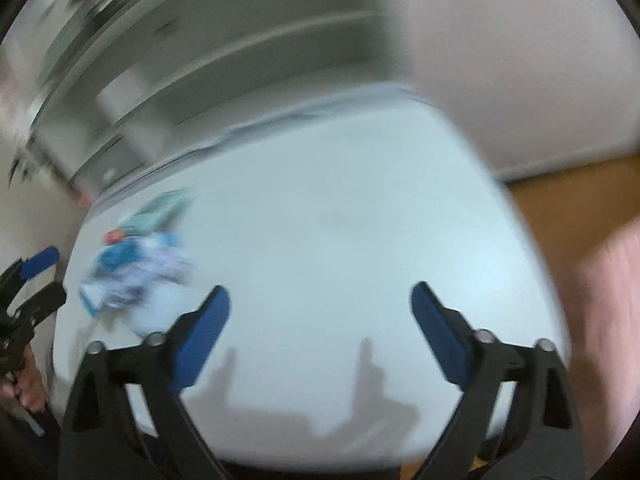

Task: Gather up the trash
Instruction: 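Move both tools back to the desk, then grasp the light-blue cigarette box with the right tool while the left tool grasps the white bottle cap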

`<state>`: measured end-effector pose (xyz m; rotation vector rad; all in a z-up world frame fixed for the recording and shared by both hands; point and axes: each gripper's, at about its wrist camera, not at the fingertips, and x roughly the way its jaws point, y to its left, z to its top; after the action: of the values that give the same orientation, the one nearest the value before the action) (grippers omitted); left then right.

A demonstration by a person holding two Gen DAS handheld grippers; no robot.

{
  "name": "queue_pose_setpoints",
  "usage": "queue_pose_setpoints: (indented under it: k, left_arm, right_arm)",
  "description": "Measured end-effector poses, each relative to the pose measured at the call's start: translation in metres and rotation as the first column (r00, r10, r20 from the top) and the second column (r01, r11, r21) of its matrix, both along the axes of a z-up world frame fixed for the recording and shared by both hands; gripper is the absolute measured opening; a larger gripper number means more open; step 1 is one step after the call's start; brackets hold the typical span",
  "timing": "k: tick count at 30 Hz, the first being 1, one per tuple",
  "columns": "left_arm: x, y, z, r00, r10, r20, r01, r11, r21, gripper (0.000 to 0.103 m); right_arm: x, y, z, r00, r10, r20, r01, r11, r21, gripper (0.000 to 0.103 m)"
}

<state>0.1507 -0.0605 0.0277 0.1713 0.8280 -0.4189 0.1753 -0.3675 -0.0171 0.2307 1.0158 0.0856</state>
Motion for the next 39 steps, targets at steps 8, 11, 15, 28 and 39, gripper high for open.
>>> queue_pose_setpoints:
  k: [8,11,15,28,39]
  left_arm:
    - [0.052,0.138,-0.013,0.973,0.215,-0.09,-0.216,0.976,-0.002,0.092]
    - [0.069,0.147,-0.023,0.97,0.204,-0.131,-0.208,0.978,-0.022,0.092]
    - [0.097,0.14,-0.039,0.972,0.16,-0.173,-0.169,0.985,-0.039,0.092]
    - [0.147,0.069,-0.066,0.981,0.04,-0.192,-0.04,0.999,0.004,0.092]
    - [0.171,0.026,-0.092,0.964,0.022,-0.266,-0.004,0.998,0.067,0.069]
  right_arm:
    - [0.145,0.127,0.001,0.957,0.172,-0.232,-0.162,0.985,0.062,0.094]
    - [0.176,0.154,-0.017,0.931,0.155,-0.33,-0.154,0.988,0.027,0.094]
    - [0.188,0.161,-0.04,0.904,0.114,-0.412,-0.124,0.992,0.003,0.094]
    - [0.196,0.131,-0.04,0.914,0.098,-0.394,-0.091,0.995,0.035,0.061]
    - [0.175,0.089,-0.027,0.928,0.065,-0.368,-0.038,0.996,0.08,0.061]
